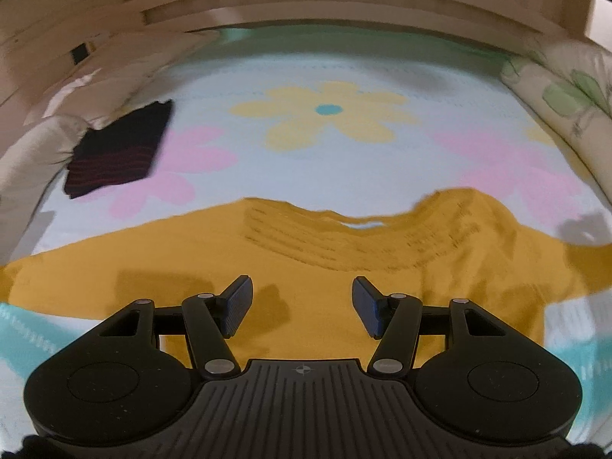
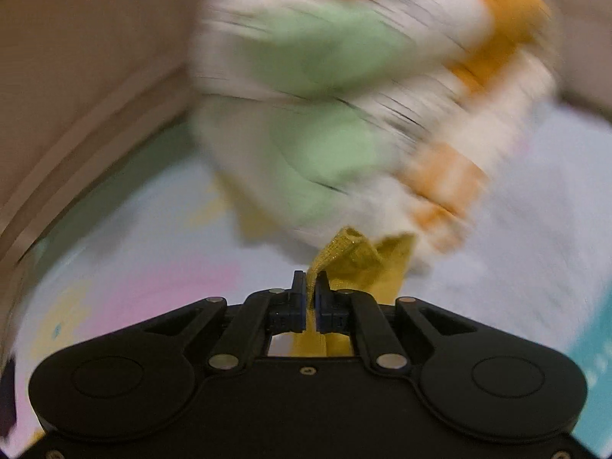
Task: Fold small clothes
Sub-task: 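Grasp the sweater sleeve cuff with the right gripper and lift it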
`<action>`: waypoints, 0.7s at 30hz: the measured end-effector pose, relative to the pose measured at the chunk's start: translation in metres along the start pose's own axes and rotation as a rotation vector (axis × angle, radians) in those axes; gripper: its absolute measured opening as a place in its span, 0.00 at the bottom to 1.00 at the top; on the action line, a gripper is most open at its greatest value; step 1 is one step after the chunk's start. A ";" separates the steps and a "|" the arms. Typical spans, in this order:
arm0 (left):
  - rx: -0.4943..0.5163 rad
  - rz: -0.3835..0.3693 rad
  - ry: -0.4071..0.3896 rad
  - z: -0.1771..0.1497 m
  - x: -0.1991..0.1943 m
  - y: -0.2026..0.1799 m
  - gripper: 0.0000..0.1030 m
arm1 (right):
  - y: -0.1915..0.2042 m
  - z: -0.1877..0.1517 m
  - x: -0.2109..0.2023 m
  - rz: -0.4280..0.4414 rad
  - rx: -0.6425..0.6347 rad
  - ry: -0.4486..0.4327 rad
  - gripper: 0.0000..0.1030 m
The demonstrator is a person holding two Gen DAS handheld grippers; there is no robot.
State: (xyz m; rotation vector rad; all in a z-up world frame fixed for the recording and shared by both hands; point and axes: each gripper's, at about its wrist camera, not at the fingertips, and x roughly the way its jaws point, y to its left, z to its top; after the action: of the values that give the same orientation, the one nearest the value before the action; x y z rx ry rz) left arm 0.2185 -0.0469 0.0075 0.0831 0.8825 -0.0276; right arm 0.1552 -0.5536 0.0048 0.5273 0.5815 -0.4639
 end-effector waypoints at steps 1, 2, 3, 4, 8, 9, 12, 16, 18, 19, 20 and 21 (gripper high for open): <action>-0.008 0.006 -0.007 0.001 -0.003 0.007 0.55 | 0.020 0.004 -0.010 0.037 -0.044 -0.008 0.11; -0.015 0.012 -0.015 0.002 -0.005 0.012 0.55 | 0.037 0.007 -0.019 0.070 -0.078 -0.013 0.11; -0.027 0.025 -0.027 0.003 -0.007 0.020 0.55 | 0.063 0.009 -0.031 0.115 -0.126 -0.017 0.11; -0.036 0.034 -0.034 0.003 -0.008 0.027 0.55 | 0.083 0.010 -0.038 0.146 -0.158 -0.020 0.11; -0.088 0.063 -0.028 0.006 -0.009 0.058 0.55 | 0.182 0.003 -0.074 0.312 -0.310 -0.008 0.11; -0.106 0.069 -0.027 0.007 -0.009 0.067 0.55 | 0.206 -0.002 -0.082 0.354 -0.344 -0.002 0.11; -0.146 0.084 -0.037 0.011 -0.012 0.092 0.55 | 0.272 -0.026 -0.097 0.464 -0.426 0.034 0.10; -0.194 0.114 -0.049 0.012 -0.017 0.120 0.55 | 0.355 -0.082 -0.099 0.576 -0.543 0.117 0.10; -0.210 0.126 -0.049 0.011 -0.017 0.130 0.55 | 0.388 -0.116 -0.093 0.616 -0.589 0.167 0.10; -0.214 0.133 -0.050 0.010 -0.018 0.134 0.55 | 0.397 -0.131 -0.088 0.632 -0.601 0.191 0.10; -0.217 0.140 -0.049 0.010 -0.017 0.138 0.55 | 0.411 -0.151 -0.086 0.653 -0.616 0.221 0.10; -0.218 0.148 -0.047 0.010 -0.016 0.141 0.55 | 0.423 -0.172 -0.082 0.669 -0.632 0.250 0.10</action>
State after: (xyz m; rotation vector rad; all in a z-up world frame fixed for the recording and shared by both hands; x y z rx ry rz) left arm 0.2241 0.0929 0.0349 -0.0561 0.8252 0.2036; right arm 0.2582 -0.1060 0.0727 0.1451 0.7076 0.4248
